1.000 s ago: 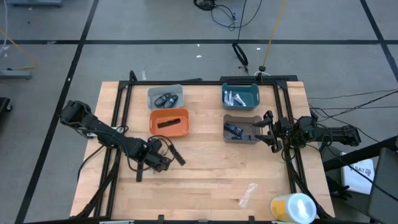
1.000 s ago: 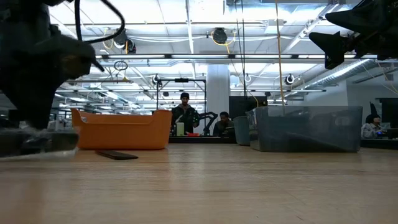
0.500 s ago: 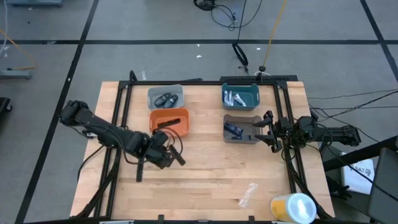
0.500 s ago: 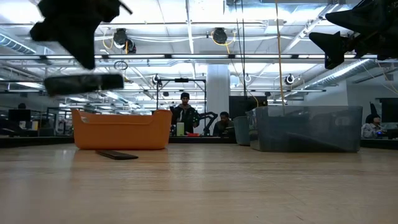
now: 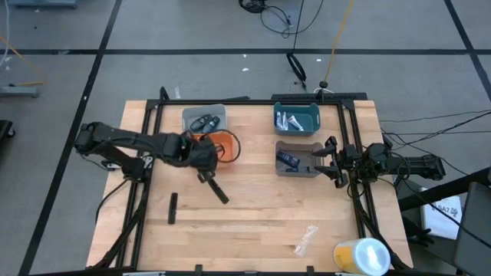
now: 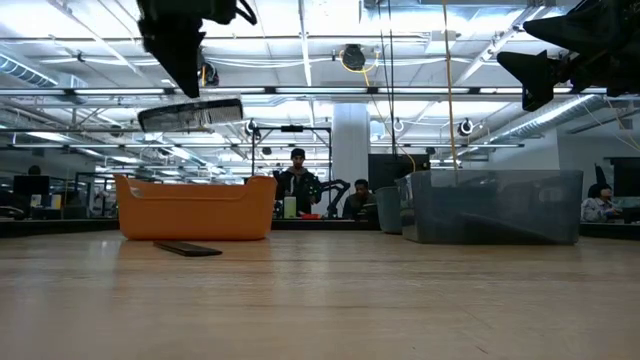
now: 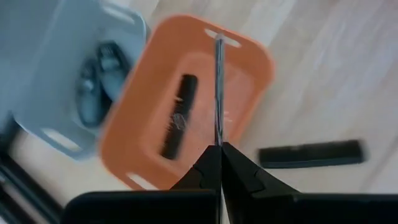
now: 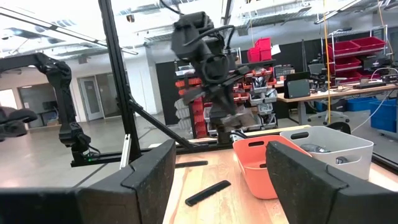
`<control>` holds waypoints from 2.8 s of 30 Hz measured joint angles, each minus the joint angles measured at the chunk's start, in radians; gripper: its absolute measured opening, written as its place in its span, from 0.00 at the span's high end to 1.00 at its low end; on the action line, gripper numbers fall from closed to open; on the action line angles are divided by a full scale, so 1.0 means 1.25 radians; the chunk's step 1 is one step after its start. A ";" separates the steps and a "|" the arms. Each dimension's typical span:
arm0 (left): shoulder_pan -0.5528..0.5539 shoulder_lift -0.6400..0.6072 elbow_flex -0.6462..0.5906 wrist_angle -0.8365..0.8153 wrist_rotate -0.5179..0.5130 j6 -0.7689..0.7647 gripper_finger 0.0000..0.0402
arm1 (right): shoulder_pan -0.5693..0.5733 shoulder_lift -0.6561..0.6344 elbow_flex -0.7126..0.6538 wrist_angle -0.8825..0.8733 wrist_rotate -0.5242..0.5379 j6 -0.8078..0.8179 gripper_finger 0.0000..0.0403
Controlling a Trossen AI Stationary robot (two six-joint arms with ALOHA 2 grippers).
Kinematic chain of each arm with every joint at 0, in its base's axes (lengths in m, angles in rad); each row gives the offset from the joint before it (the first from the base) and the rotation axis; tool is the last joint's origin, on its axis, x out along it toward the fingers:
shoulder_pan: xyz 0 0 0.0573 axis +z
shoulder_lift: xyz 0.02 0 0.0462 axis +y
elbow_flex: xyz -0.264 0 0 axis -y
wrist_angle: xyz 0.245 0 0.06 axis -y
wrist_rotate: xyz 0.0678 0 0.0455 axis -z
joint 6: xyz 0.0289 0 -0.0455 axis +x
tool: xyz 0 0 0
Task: Pick & Place Travel size toiletries
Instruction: Put the black comb into the orange bin, then adjust the combs on the table
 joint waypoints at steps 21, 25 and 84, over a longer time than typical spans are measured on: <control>0.153 0.001 -0.112 0.192 0.050 0.573 1.00 | 0.000 0.000 0.000 -0.005 0.000 -0.001 0.41; 0.169 0.001 -0.157 0.192 0.054 0.567 1.00 | 0.000 0.000 0.000 -0.005 0.000 -0.001 0.41; -0.145 0.131 -0.175 0.606 0.139 0.376 0.54 | 0.000 0.000 0.000 -0.023 0.004 -0.008 0.41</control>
